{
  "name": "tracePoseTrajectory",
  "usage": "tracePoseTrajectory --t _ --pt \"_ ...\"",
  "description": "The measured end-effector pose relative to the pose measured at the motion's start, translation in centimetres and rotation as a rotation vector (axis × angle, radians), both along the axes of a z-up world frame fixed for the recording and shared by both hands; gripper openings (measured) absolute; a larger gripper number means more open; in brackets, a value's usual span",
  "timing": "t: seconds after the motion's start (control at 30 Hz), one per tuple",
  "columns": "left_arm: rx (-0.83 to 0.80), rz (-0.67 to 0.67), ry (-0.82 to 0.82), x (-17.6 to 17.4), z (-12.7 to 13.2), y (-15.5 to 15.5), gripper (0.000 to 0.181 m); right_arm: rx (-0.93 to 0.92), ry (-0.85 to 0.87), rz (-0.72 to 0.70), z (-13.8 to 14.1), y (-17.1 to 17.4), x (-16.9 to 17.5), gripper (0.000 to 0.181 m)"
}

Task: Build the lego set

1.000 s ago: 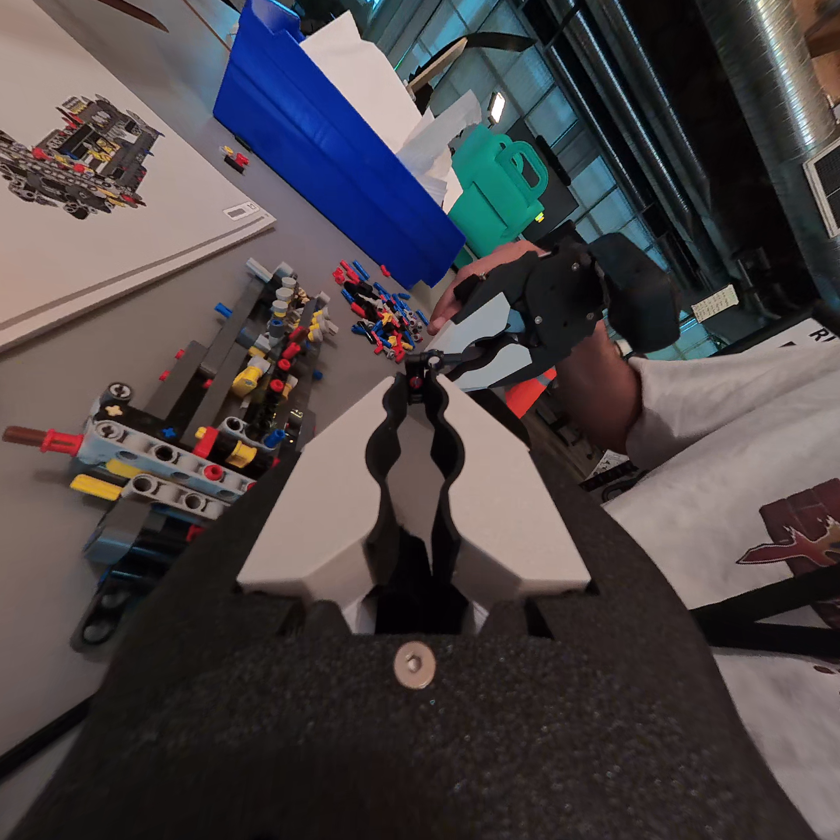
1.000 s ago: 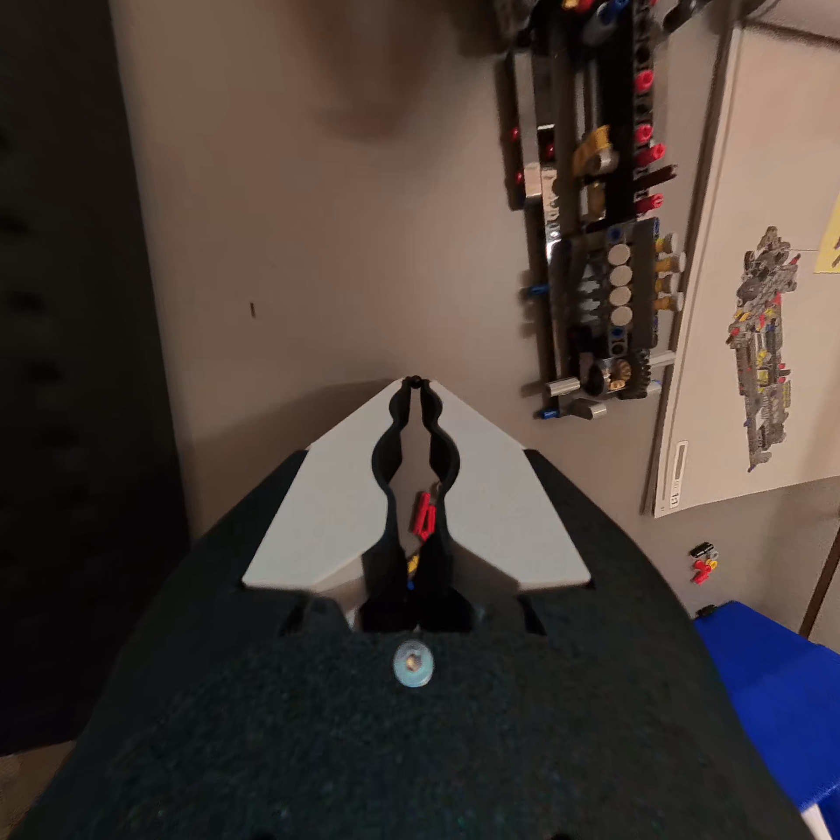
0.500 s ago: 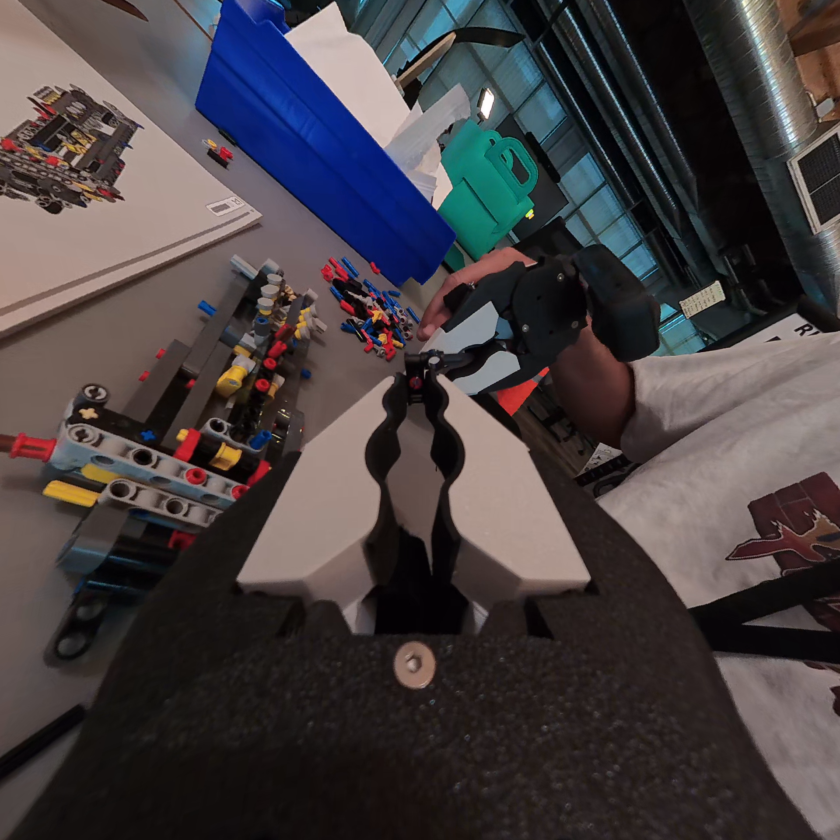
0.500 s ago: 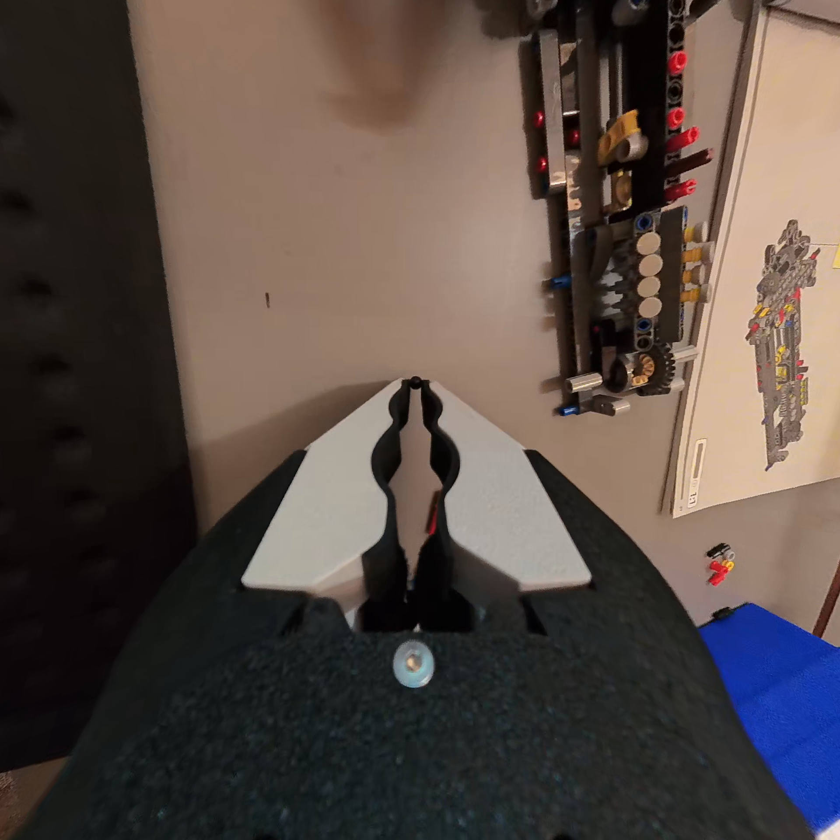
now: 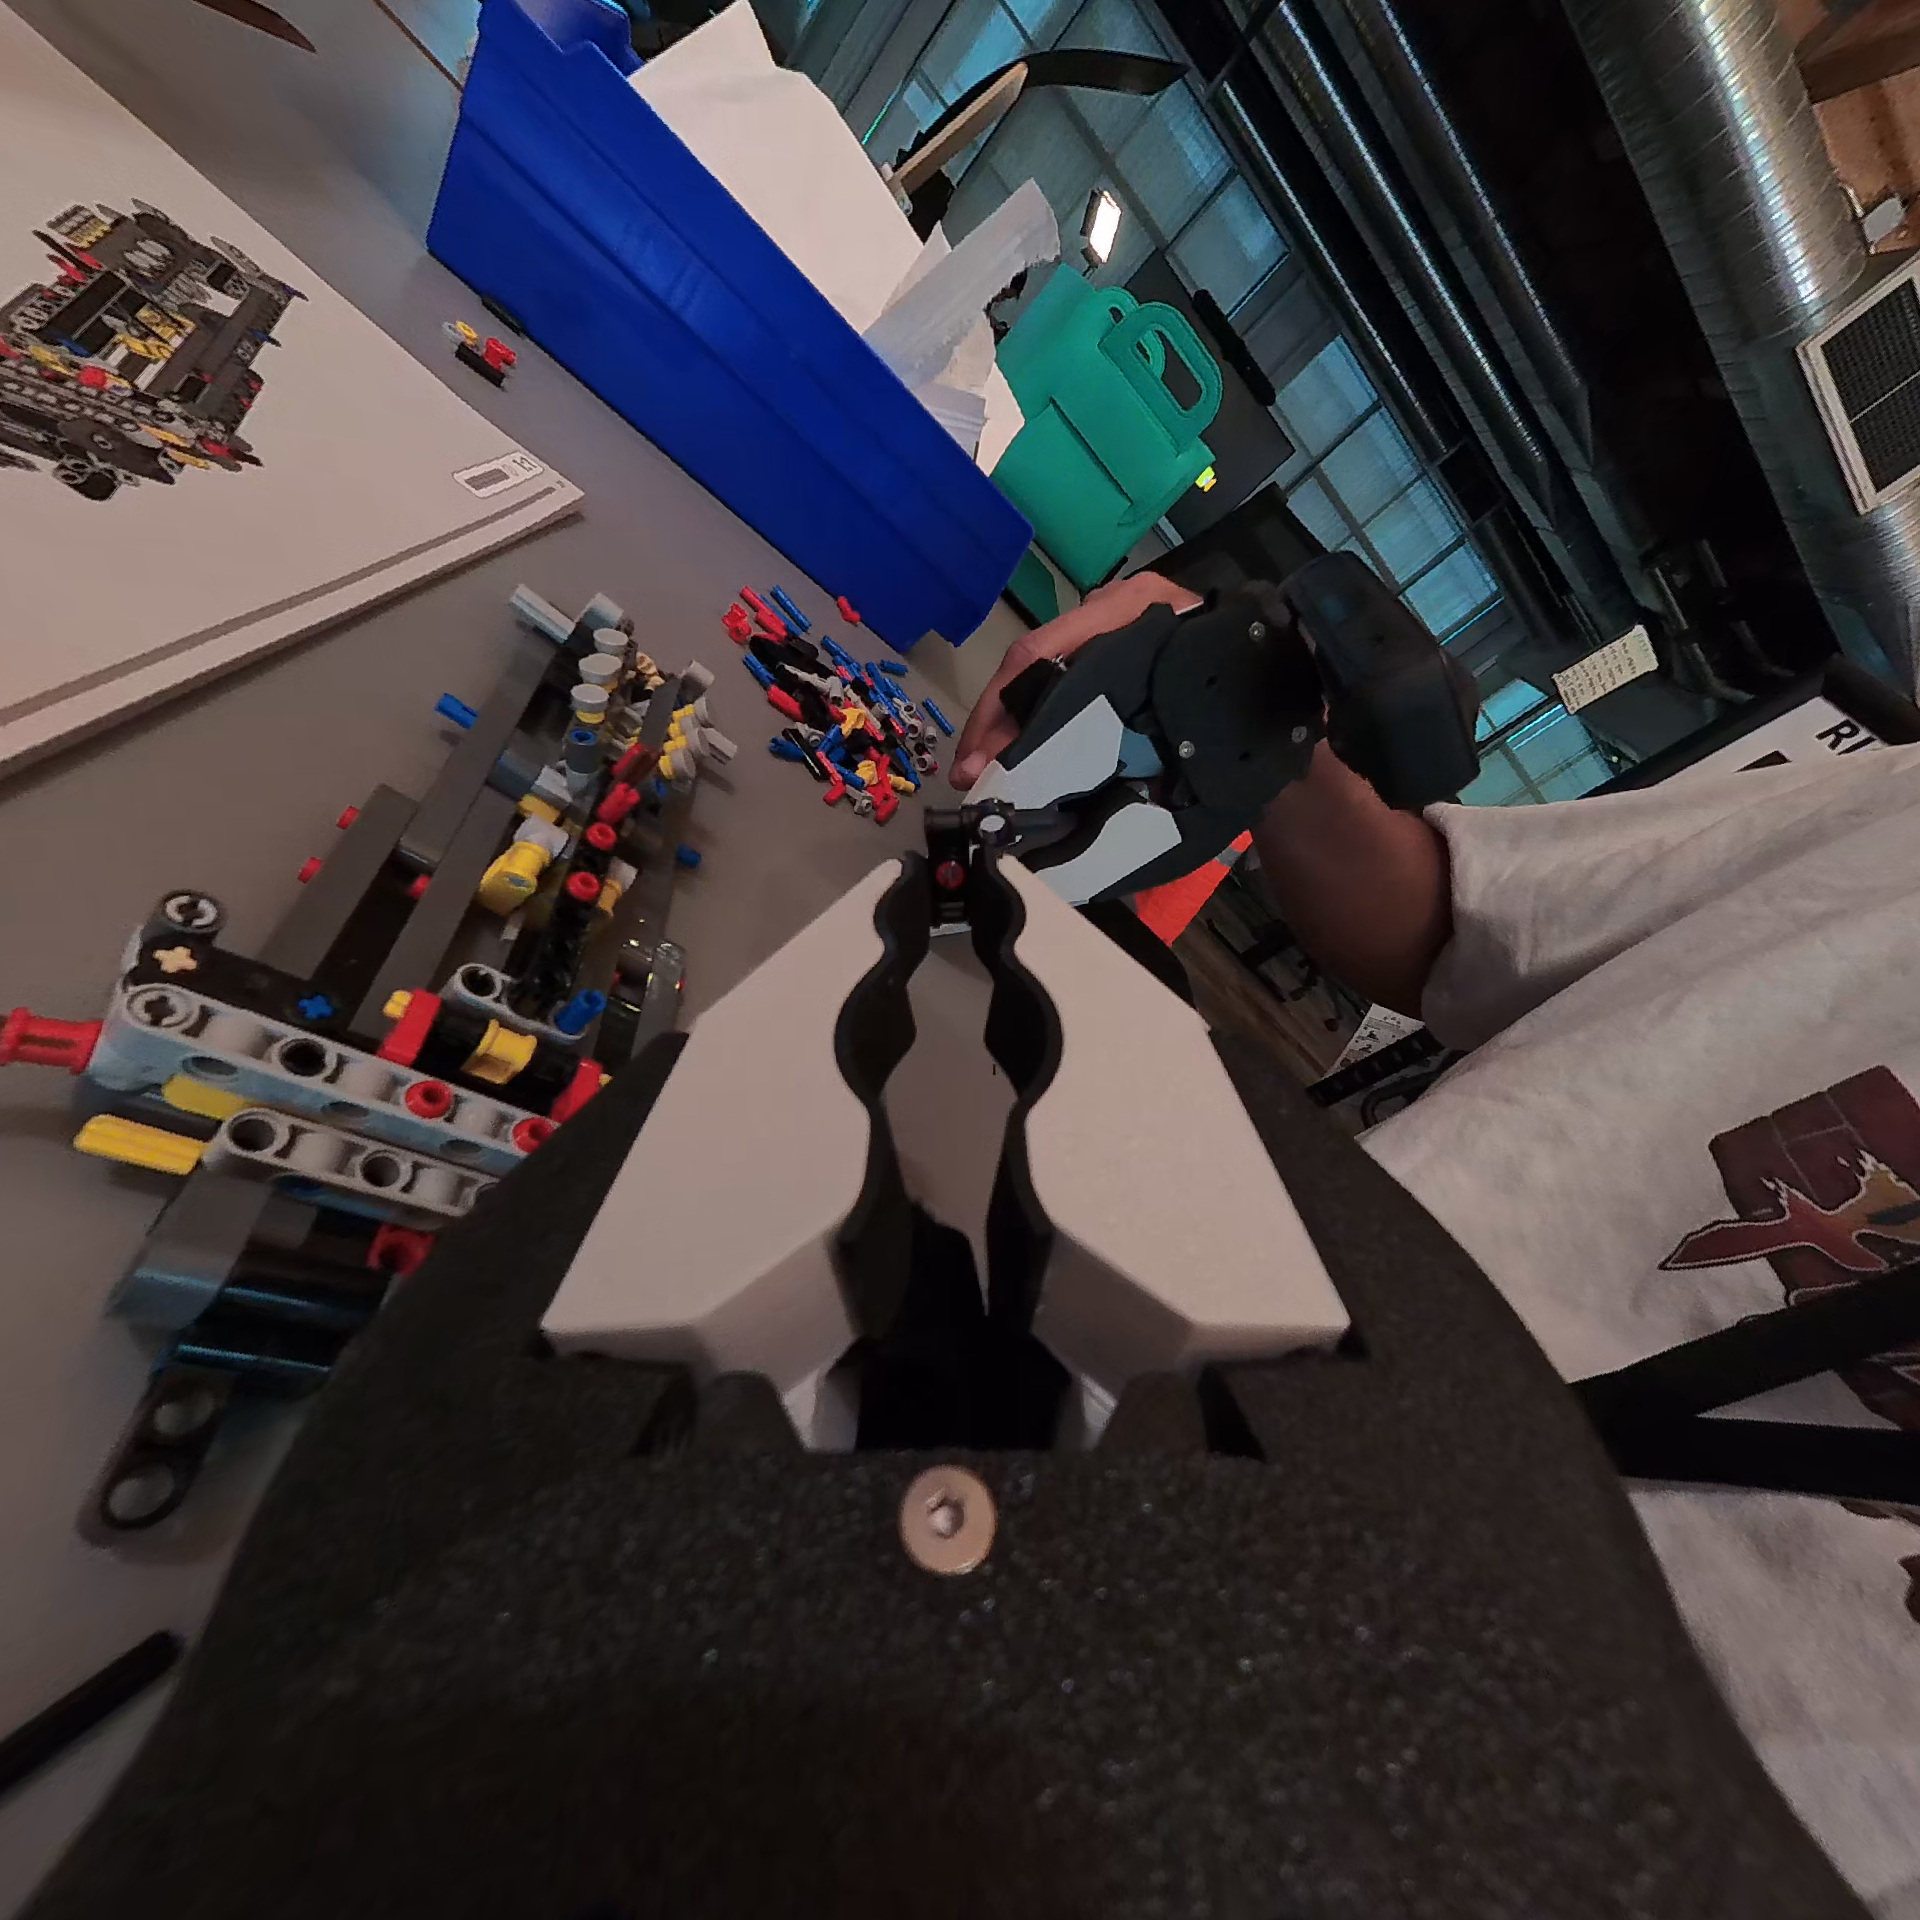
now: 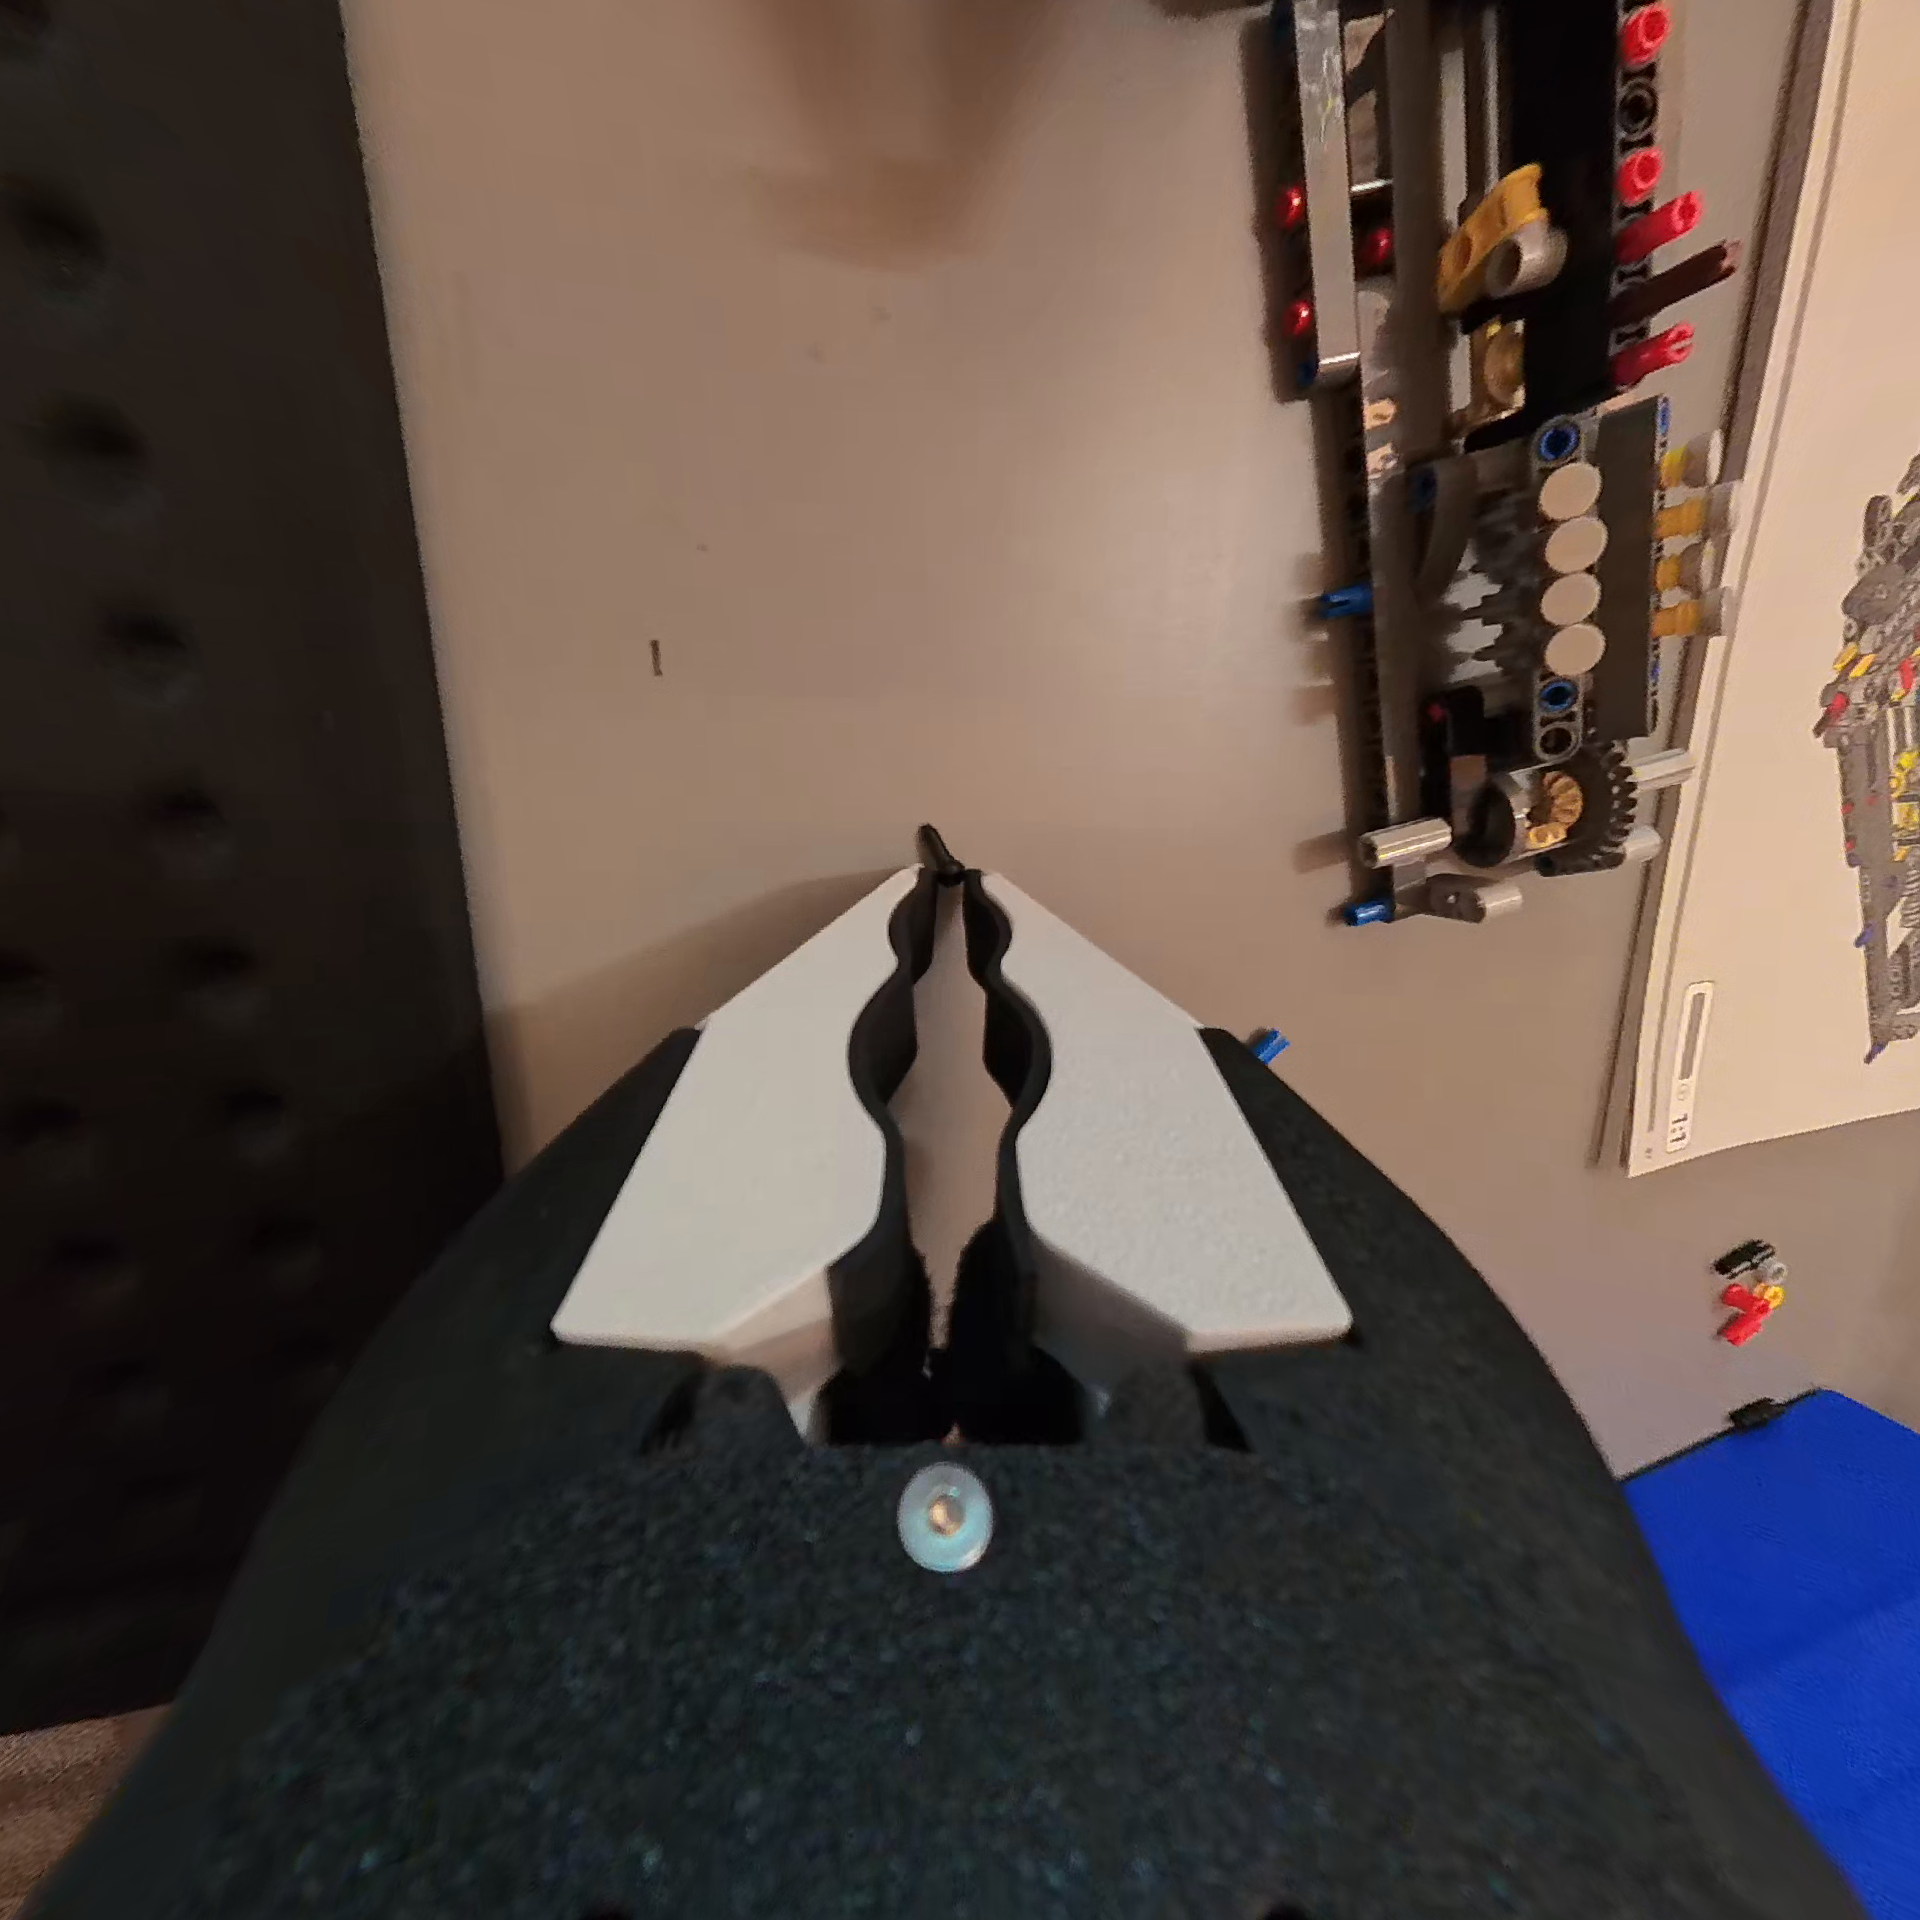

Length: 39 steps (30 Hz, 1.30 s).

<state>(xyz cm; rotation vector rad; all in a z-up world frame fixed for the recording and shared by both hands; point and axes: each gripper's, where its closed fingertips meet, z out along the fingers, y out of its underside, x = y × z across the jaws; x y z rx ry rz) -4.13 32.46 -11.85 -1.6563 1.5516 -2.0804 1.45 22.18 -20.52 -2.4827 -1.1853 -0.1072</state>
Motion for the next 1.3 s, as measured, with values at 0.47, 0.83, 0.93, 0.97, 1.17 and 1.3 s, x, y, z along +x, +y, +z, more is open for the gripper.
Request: tracePoseTrajectory --t 0.47,0.83,0.93,0.97,1.17,1.3 --pt "-0.010 -0.017 -0.005 -0.1 0.2 -0.3 0.006 -0.005 0.348 -0.004 0.3 -0.9 -1.7 0.007" --pt "0.007 -0.037 -0.018 -0.2 0.3 -0.6 0.006 0.110 0.427 0.192 0.4 0.3 -1.7 0.009" --pt "0.008 -0.042 -0.019 -0.3 0.3 -0.7 0.006 0.085 0.403 0.237 0.0 0.4 -1.6 0.010" --pt "0.008 -0.044 -0.019 -0.3 0.3 -0.7 0.006 0.081 0.411 0.249 0.0 0.5 -1.7 0.010" --pt "0.028 -0.053 -0.016 -0.3 0.0 -0.9 0.006 0.034 0.452 0.275 -0.1 0.3 -2.0 0.006" --pt "0.023 -0.061 -0.017 -0.4 0.0 -1.1 0.006 0.054 0.472 0.263 -0.1 0.3 -2.0 0.005"
